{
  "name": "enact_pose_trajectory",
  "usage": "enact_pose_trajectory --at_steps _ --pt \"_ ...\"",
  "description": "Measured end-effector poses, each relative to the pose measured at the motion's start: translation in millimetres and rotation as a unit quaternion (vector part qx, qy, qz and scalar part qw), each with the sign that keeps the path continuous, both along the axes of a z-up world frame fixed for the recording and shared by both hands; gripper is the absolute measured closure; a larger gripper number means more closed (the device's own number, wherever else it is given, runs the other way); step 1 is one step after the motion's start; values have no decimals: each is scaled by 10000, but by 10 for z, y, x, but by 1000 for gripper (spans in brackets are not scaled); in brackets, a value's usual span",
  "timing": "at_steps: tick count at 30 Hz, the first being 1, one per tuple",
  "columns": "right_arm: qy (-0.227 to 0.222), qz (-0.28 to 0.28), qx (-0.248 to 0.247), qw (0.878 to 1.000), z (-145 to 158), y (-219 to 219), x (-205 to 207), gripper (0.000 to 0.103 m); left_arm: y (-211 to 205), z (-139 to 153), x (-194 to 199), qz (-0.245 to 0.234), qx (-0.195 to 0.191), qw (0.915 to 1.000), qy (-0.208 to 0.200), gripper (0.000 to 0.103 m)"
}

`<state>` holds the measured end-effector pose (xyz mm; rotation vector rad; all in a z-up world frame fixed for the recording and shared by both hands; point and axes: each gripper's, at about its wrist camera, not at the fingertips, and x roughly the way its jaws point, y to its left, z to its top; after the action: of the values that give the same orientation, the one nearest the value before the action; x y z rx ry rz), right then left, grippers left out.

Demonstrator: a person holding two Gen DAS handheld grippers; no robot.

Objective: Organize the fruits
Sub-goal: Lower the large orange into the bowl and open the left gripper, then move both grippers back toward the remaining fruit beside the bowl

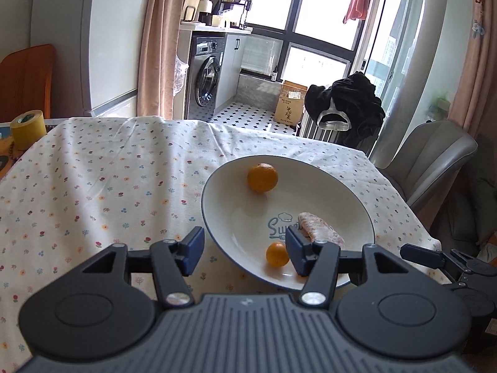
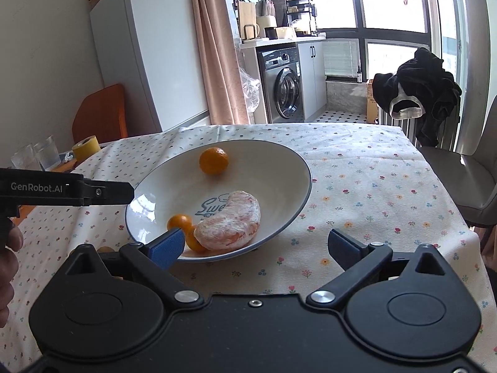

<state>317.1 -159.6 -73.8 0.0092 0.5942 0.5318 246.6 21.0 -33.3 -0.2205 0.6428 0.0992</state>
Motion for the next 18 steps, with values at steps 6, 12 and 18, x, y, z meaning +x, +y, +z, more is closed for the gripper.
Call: enact_pose_trajectory --at_steps 6,12,18 --pt "-18 -29 -13 10000 28 -6 -117 3 64 -1 -161 62 -59 10000 -23 42" --pt "27 -107 27 9999 65 -45 -213 1 101 35 -341 133 -66 9999 -79 29" --pt "-9 -52 71 10000 123 -69 -342 0 156 75 -508 261 -32 9996 -112 22"
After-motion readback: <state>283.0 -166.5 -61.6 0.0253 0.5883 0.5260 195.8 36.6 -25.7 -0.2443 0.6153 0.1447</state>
